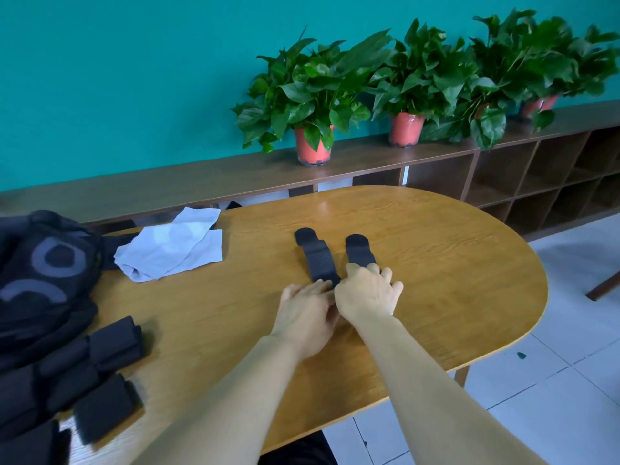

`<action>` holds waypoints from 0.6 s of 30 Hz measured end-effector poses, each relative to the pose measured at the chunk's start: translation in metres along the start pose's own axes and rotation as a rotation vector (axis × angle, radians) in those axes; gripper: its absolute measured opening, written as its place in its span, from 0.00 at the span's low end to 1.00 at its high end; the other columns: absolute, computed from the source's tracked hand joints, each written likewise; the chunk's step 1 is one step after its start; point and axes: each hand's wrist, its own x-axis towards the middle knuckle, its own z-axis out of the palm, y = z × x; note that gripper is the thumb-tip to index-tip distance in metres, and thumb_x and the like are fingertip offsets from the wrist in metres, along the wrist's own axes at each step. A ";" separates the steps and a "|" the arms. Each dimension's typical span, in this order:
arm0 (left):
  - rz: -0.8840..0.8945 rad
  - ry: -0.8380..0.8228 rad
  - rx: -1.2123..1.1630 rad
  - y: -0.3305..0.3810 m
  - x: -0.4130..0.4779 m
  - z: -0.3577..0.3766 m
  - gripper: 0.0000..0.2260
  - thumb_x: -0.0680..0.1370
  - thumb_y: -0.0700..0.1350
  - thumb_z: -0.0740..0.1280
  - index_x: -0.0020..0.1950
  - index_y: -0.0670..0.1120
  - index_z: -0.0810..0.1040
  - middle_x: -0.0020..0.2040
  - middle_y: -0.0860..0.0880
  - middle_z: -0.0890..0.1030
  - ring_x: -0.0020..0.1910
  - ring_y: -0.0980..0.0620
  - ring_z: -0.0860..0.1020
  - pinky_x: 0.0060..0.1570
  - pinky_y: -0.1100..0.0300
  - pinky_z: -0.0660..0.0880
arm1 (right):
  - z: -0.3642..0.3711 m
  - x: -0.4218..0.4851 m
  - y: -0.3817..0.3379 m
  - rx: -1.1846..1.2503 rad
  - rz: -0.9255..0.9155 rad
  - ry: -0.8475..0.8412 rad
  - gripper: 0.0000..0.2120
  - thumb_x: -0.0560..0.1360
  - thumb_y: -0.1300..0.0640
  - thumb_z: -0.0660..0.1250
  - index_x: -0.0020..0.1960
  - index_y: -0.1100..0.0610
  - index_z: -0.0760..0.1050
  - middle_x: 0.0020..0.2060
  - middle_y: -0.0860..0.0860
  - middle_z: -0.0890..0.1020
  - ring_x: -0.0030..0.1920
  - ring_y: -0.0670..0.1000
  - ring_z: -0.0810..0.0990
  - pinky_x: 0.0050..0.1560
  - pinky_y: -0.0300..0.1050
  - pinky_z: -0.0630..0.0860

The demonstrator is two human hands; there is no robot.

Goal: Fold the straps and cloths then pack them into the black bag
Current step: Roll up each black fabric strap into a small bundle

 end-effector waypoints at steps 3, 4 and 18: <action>-0.008 -0.119 0.079 -0.003 -0.002 0.005 0.17 0.83 0.50 0.51 0.69 0.54 0.71 0.71 0.54 0.71 0.71 0.57 0.65 0.74 0.50 0.42 | 0.007 0.000 0.000 -0.038 -0.040 -0.016 0.12 0.76 0.54 0.57 0.58 0.52 0.73 0.59 0.53 0.73 0.63 0.56 0.64 0.61 0.52 0.61; -0.007 -0.123 0.099 -0.006 -0.004 0.006 0.17 0.83 0.51 0.50 0.69 0.55 0.71 0.71 0.54 0.70 0.72 0.58 0.64 0.74 0.49 0.41 | 0.009 0.000 -0.001 -0.046 -0.057 -0.014 0.12 0.76 0.55 0.57 0.57 0.52 0.73 0.59 0.53 0.73 0.63 0.56 0.64 0.61 0.52 0.61; 0.013 -0.049 0.109 -0.055 -0.087 -0.003 0.21 0.82 0.57 0.47 0.72 0.57 0.68 0.75 0.56 0.63 0.75 0.62 0.57 0.70 0.51 0.32 | 0.046 -0.038 -0.010 -0.392 -0.644 -0.041 0.17 0.76 0.57 0.57 0.64 0.52 0.70 0.73 0.54 0.61 0.70 0.58 0.55 0.61 0.53 0.58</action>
